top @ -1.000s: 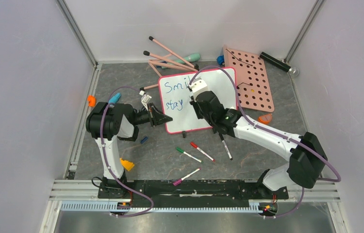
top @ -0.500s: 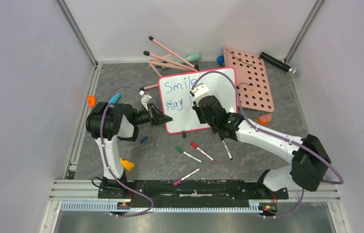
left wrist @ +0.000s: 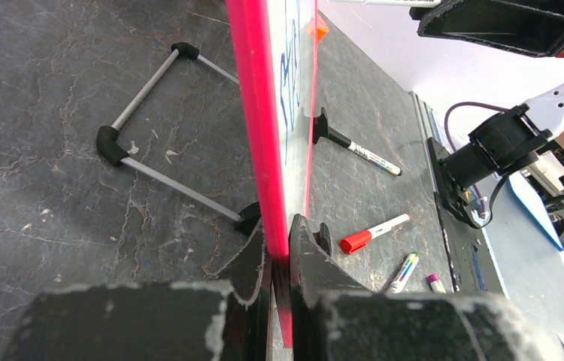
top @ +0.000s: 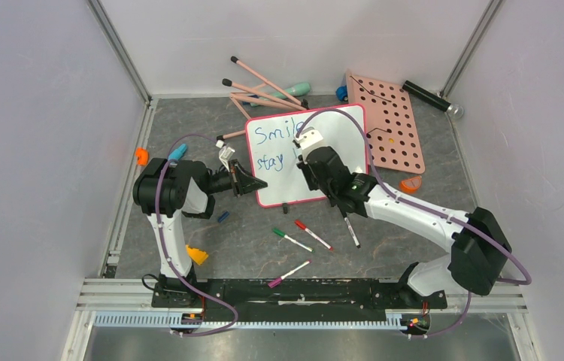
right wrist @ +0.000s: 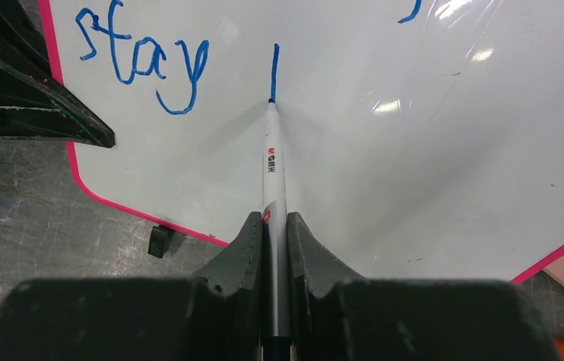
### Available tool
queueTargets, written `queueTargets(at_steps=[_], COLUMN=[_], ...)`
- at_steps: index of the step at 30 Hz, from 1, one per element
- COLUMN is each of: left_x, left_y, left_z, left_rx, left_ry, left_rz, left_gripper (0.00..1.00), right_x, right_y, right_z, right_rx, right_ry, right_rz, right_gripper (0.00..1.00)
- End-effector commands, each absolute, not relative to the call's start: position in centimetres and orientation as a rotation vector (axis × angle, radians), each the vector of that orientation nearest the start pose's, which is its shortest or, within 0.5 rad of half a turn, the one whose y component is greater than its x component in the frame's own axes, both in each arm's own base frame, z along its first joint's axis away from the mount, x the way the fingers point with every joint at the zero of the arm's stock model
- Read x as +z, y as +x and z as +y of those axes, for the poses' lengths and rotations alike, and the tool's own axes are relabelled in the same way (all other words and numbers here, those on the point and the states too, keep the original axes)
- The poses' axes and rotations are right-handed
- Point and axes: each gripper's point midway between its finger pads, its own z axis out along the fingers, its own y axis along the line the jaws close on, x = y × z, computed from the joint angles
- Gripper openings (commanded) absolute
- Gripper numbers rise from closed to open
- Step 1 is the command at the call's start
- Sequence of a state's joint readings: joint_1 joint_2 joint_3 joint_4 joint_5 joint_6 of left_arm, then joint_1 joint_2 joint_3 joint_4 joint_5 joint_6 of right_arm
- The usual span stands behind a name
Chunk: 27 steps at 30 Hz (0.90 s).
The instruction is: Write a sentence on the whiteboard
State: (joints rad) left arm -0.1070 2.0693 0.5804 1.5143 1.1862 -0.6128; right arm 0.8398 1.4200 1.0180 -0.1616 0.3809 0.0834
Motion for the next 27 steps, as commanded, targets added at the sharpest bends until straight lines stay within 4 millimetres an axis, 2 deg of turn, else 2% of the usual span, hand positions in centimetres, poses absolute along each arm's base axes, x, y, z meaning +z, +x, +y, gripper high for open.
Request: queueTargets(at_steps=[1,11,27], left_x=[5.6,5.6,5.6], left_y=[34.2,34.3,34.3], left_z=[-20.0,-20.0,-19.9], left_rx=[-1.219,-1.218,-1.218], left_ry=[0.72,0.721,0.719], left_rz=[1.55,1.549,1.55], left_gripper=[0.02,0.02,0.02], right_x=[19.8,20.2,18.3], right_y=[33.4,33.9,32.8], right_z=[26.7,25.9,24.3], right_rx=[0.14,0.095,0.078], right_ry=[-0.521,-0.496,-0.492], right_rz=[1.958,1.959,1.998], right_gripper=[0.0,0.0,0.0])
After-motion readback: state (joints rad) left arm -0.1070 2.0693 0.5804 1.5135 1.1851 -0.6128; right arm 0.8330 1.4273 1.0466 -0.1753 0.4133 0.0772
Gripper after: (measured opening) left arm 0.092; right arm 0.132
